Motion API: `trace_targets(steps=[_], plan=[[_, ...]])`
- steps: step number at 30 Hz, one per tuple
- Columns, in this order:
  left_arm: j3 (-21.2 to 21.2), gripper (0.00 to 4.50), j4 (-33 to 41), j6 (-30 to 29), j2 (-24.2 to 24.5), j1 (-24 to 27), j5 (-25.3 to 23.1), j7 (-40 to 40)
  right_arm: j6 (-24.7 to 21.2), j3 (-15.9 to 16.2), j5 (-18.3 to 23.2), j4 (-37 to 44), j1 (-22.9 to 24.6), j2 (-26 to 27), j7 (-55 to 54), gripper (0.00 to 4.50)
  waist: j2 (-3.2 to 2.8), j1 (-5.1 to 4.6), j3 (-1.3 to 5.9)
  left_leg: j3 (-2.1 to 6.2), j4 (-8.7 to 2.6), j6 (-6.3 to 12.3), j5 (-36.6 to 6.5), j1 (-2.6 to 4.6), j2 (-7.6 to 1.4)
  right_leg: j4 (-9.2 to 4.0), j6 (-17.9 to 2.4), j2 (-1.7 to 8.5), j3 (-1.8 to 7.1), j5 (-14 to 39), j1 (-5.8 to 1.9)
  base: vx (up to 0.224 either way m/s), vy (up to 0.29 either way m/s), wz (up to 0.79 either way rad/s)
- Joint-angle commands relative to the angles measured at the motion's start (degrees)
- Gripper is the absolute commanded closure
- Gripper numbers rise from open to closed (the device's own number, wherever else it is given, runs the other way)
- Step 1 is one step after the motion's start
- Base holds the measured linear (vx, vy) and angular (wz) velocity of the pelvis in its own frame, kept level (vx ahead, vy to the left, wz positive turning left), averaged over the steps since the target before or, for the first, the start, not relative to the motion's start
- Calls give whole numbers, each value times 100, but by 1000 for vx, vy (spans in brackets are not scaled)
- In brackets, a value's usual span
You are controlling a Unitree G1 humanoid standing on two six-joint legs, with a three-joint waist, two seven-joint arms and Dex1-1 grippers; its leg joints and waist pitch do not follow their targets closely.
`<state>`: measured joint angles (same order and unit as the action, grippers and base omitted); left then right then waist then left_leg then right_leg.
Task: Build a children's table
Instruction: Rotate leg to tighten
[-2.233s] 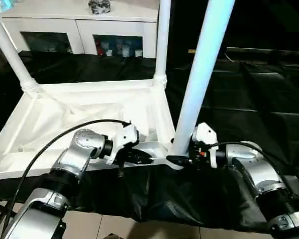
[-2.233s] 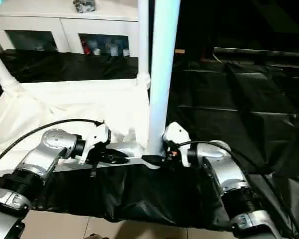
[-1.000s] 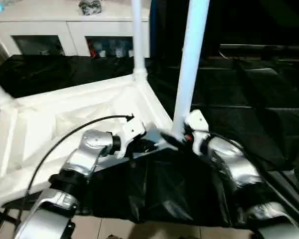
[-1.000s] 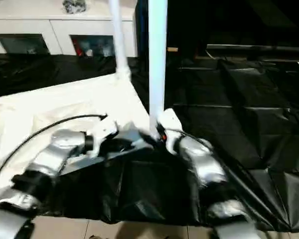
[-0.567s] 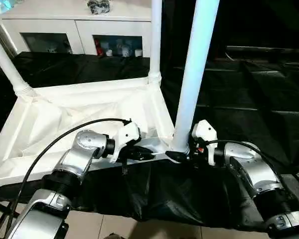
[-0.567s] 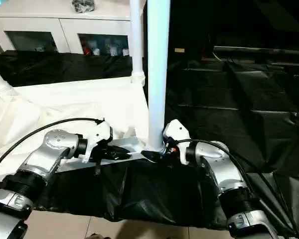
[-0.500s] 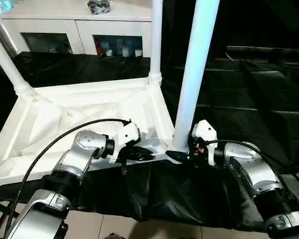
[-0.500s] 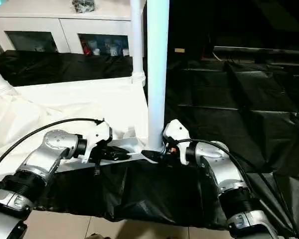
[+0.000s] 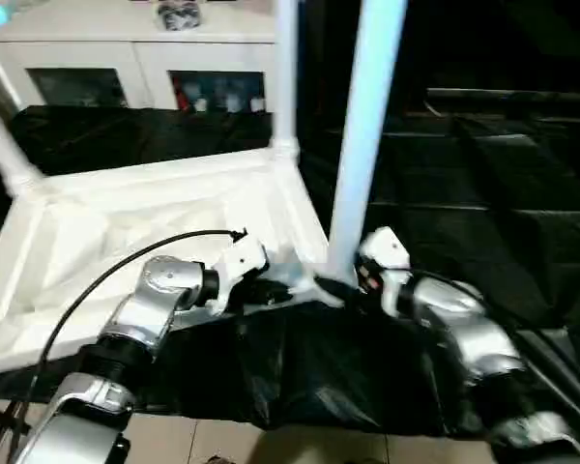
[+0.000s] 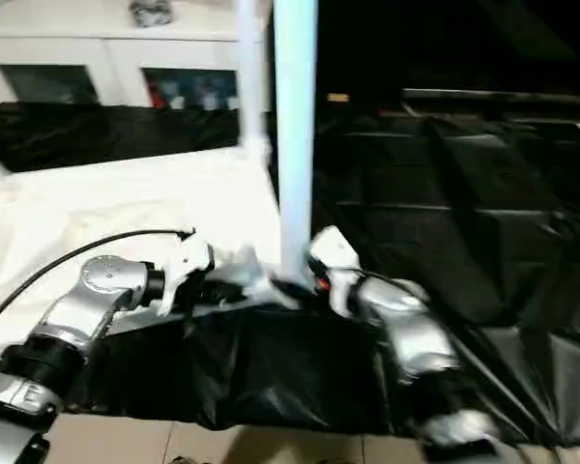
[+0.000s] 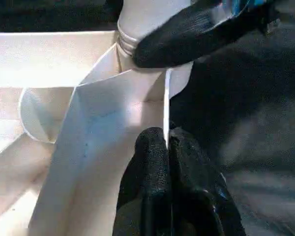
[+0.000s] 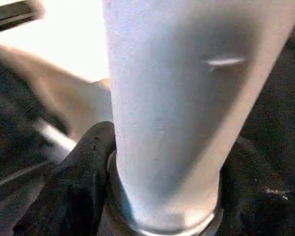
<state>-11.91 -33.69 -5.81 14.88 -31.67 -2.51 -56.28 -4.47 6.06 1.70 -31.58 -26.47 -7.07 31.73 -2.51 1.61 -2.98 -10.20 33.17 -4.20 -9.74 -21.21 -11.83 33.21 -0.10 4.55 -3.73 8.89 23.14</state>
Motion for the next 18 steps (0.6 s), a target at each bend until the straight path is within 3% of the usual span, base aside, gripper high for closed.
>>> trace_targets(steps=[1,4,5,9,10,12,16,18], plan=[[16,450,341,-36,-346,-155,92,368,-118,82,-125,-222,-96,223,-504,180,42,-6,380,36,-393,61,-1642,77,-83,-423,-1062,300,185,2186,-251,0,0,0],[12,450,341,-178,-690,-237,58,912,-79,6,-263,-560,-305,543,-1264,180,13,16,398,29,-382,102,-1469,63,-82,-383,-1155,294,194,1776,-261,0,0,0],[-9,450,342,-169,-767,-254,46,1041,21,43,-359,-699,-391,614,-1453,180,-33,17,404,28,-377,104,-1406,58,-75,-366,-1193,299,194,1655,-264,0,0,0],[-26,450,384,-159,-845,-244,-15,1127,187,37,-460,-854,-479,696,-1655,180,-20,31,434,18,-346,223,-1207,34,-65,-334,-1257,292,193,1232,-295,0,0,0],[-35,450,429,-180,-843,-216,-12,1105,196,-19,-391,-884,-487,726,-1647,145,-91,39,437,22,-343,254,-1141,33,-64,-316,-1303,291,189,1089,-299,0,0,0],[-61,450,486,-170,-789,-163,7,980,163,-90,-260,-873,-477,735,-1544,110,-63,32,444,14,-334,314,-1126,29,-61,-307,-1356,284,186,955,-315,0,0,0],[-112,450,565,-50,-621,-43,66,716,248,-2,-302,-768,-402,582,-1352,89,-68,30,432,12,-342,339,-1190,41,-75,-318,-1393,288,184,1040,-310,0,0,0],[-139,450,612,24,-508,20,109,529,272,95,-303,-631,-333,415,-1071,89,-36,37,431,10,-341,339,-1226,41,-77,-318,-1376,290,184,1126,-317,0,0,0]])
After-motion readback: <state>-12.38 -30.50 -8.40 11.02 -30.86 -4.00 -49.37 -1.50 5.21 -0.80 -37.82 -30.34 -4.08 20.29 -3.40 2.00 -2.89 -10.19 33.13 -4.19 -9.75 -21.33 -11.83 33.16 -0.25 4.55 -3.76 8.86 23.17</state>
